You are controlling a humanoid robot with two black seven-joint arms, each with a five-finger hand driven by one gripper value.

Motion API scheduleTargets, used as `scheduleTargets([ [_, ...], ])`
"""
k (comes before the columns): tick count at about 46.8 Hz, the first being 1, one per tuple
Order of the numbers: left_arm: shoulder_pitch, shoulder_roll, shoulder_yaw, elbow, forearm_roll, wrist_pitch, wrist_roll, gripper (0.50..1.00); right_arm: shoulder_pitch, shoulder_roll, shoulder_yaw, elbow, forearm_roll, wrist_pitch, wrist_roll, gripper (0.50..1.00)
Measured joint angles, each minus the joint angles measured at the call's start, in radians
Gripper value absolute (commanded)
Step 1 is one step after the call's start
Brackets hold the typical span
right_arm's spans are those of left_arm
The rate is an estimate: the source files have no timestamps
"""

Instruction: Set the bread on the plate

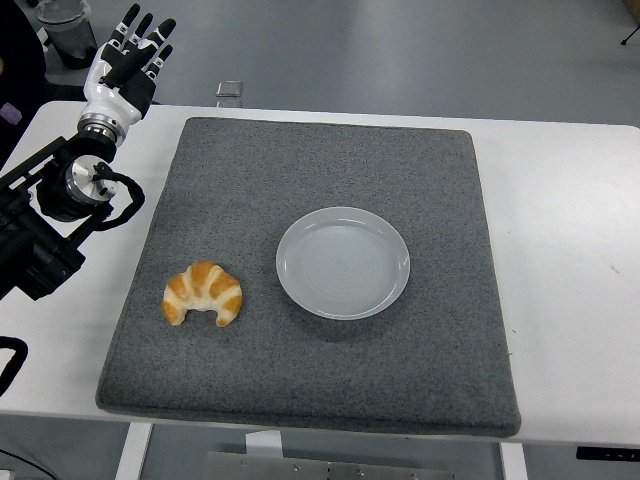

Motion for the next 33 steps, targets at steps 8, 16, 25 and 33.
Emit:
scheduleTargets([
  [8,0.003,0.0,0.006,-0.002,0.0,0.0,0.0,1.0,0.0,0.0,0.0,0.0,0.0,0.0,0.0,0.93],
  [16,0.003,0.0,0.008,-0.002,0.0,-0.014,0.001,1.0,0.0,0.0,0.0,0.0,0.0,0.0,0.0,0.93],
  [25,-0.003,0.003,0.022,0.004,0.0,-0.032,0.003,1.0,0.0,0.0,0.0,0.0,0.0,0.0,0.001,0.93],
  [33,-0.041,0.023,0.088,0.009,0.075,-0.047,0.002,1.0,0.0,0.0,0.0,0.0,0.0,0.0,0.001,0.93],
])
